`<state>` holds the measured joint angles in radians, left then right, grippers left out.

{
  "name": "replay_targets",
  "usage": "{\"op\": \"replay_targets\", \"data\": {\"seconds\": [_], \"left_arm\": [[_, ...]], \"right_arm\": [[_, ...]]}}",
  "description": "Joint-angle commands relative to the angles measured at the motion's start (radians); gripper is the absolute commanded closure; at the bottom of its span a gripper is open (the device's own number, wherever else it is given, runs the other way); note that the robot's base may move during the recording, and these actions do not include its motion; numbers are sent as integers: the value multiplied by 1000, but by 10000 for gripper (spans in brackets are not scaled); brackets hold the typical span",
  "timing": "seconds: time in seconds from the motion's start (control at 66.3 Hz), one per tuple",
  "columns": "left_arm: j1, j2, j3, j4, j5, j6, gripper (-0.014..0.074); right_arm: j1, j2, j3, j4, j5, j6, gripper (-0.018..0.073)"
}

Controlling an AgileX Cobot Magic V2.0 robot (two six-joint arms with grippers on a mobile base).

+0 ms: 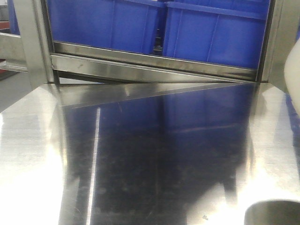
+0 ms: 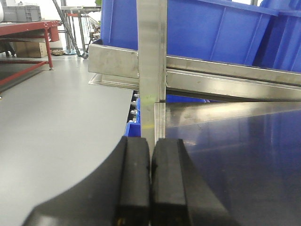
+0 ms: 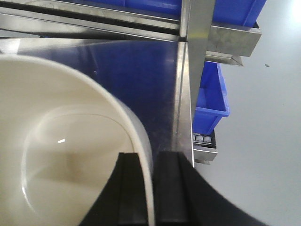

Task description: Move white bin to right shelf second layer

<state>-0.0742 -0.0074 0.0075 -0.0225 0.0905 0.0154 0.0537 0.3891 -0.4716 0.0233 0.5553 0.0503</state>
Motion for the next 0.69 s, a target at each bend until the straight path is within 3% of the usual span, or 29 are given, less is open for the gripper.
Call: {"op": "replay_targets", "data": {"seconds": [0.0,0.678], "left_arm": [[-3,-16,37,-6,-81,-3,512],[-3,-16,37,-6,-81,-3,512]], "right_arm": [[-8,5,-32,5,-94,-7,512],[-8,5,-32,5,-94,-7,512]]}}
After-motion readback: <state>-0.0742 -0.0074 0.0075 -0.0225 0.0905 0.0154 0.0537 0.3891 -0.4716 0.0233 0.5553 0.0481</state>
